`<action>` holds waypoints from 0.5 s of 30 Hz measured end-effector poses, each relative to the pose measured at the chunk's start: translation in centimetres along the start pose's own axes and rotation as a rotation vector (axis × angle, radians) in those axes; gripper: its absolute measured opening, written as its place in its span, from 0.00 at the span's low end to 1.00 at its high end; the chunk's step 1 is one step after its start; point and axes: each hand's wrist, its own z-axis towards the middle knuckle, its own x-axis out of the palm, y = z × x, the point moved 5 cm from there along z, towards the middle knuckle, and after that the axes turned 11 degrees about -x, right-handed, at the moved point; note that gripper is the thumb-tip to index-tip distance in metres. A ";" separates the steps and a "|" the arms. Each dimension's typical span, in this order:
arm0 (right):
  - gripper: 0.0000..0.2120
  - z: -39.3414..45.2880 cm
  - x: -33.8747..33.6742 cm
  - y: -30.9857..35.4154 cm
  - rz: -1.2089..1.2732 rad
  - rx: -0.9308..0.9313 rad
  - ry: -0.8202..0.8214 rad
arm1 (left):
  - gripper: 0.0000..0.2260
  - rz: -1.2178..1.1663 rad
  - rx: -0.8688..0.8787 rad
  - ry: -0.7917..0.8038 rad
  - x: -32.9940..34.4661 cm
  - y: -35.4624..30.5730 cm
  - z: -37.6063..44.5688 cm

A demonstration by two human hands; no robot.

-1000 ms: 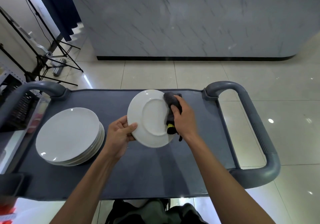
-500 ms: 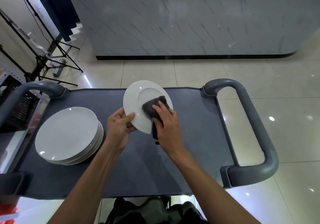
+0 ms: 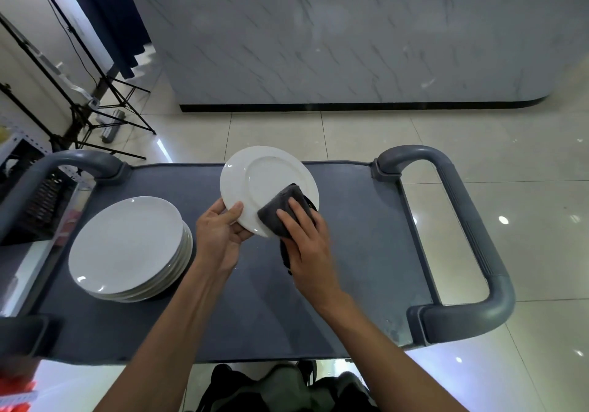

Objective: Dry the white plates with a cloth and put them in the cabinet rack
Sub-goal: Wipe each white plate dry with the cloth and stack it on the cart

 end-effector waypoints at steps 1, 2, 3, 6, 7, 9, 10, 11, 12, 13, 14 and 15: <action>0.19 -0.1 -0.1 -0.4 0.006 0.034 -0.012 | 0.12 -0.002 -0.002 0.015 -0.1 0.0 0.0; 0.19 -0.2 -0.3 -0.9 0.019 0.073 -0.023 | 0.12 0.002 -0.001 0.031 -0.2 0.0 0.0; 0.19 -0.1 -0.5 -1.5 0.037 0.112 -0.036 | 0.12 0.014 0.004 0.048 -0.3 -0.1 0.0; 0.20 0.6 -1.4 -3.4 0.089 0.236 -0.079 | 0.13 0.061 0.018 0.091 -0.8 -0.6 -0.1; 0.20 1.0 -1.8 -4.0 0.101 0.285 -0.086 | 0.13 0.072 0.019 0.104 -0.9 -0.8 -0.1; 0.20 2.1 -2.7 -5.1 0.114 0.356 -0.085 | 0.13 0.096 0.017 0.133 -1.0 -1.0 -0.3; 0.20 2.7 -3.1 -5.5 0.114 0.367 -0.082 | 0.13 0.107 0.016 0.150 -1.0 -1.1 -0.4; 0.20 3.2 -3.6 -5.9 0.114 0.369 -0.075 | 0.14 0.115 0.014 0.168 -1.0 -1.2 -0.5; 0.20 3.8 -4.0 -6.2 0.116 0.369 -0.066 | 0.14 0.124 0.011 0.182 -1.0 -1.3 -0.7; 0.20 4.4 -4.4 -6.5 0.122 0.369 -0.054 | 0.15 0.135 0.007 0.193 -1.0 -1.4 -0.8; 0.20 5.0 -4.7 -6.7 0.130 0.369 -0.043 | 0.16 0.150 0.003 0.204 -1.0 -1.5 -0.9; 0.20 5.5 -5.0 -6.8 0.138 0.364 -0.033 | 0.16 0.170 -0.002 0.214 -0.9 -1.4 -1.0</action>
